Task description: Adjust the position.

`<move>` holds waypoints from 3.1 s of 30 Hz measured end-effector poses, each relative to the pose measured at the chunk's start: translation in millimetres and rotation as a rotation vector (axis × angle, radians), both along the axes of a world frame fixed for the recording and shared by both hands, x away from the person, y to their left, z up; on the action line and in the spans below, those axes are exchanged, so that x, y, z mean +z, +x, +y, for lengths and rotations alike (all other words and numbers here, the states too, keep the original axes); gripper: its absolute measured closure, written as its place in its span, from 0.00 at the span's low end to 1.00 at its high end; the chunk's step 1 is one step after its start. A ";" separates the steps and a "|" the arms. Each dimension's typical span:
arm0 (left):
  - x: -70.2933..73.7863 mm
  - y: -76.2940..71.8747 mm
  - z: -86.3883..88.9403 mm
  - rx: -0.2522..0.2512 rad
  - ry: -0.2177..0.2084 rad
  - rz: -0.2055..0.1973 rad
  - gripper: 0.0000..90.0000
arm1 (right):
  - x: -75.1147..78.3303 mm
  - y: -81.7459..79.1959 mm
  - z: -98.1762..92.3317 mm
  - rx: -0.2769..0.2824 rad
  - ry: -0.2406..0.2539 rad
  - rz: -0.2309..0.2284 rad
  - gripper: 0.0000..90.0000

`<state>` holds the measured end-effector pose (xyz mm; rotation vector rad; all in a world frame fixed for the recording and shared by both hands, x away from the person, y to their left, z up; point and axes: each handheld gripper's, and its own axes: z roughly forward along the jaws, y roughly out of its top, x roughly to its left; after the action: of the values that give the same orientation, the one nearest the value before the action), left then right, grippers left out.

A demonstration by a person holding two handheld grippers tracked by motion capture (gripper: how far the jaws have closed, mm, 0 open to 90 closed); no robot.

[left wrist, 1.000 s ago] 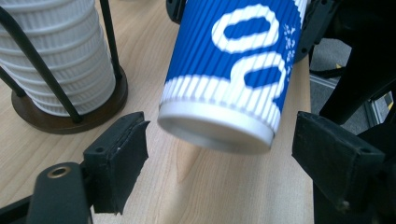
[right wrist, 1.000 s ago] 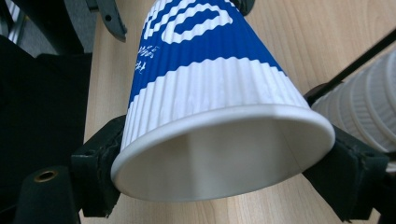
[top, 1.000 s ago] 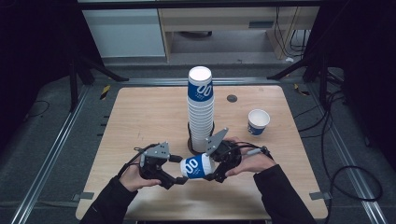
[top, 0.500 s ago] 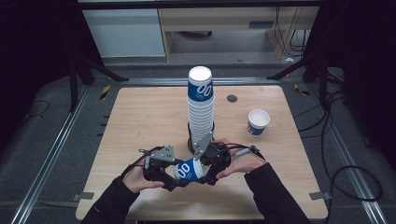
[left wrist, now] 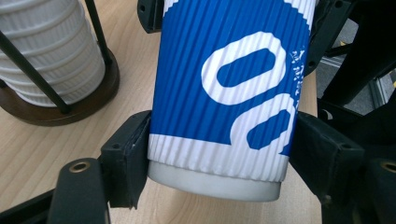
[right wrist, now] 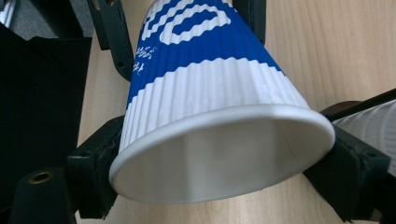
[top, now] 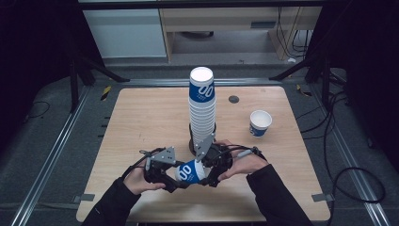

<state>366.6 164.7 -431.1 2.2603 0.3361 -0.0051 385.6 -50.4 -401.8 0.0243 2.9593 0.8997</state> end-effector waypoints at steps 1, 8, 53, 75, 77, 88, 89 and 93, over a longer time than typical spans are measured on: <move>0.2 0.1 0.2 0.000 -0.002 0.001 0.29 | -0.3 0.2 -0.1 -0.002 0.006 0.003 0.15; 1.5 1.2 2.0 0.007 -0.019 0.002 0.29 | 0.1 0.6 -0.8 -0.011 0.020 0.002 0.10; 7.0 5.0 13.3 0.072 -0.293 -0.038 0.29 | 5.1 -5.0 -60.8 -0.264 0.517 0.080 0.06; 5.6 0.0 5.9 -0.001 -0.261 -0.024 0.29 | -5.8 0.5 -40.8 -0.173 0.518 0.189 0.14; 5.1 0.3 5.7 -0.002 -0.258 -0.020 0.29 | -6.3 0.4 -41.0 -0.170 0.516 0.190 0.15; 5.3 1.3 6.1 0.013 -0.253 0.006 0.22 | -1.9 0.0 -42.4 -0.168 0.501 0.162 0.17; 5.7 1.6 6.8 0.016 -0.254 0.008 0.21 | -0.7 0.1 -42.9 -0.168 0.496 0.158 0.17; 6.3 3.0 8.9 0.037 -0.236 0.010 0.19 | 5.2 1.4 -44.6 -0.172 0.466 0.131 0.17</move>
<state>369.6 173.6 -424.8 2.0205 0.3629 -0.0350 387.0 -95.0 -396.6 0.3592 2.7256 1.5832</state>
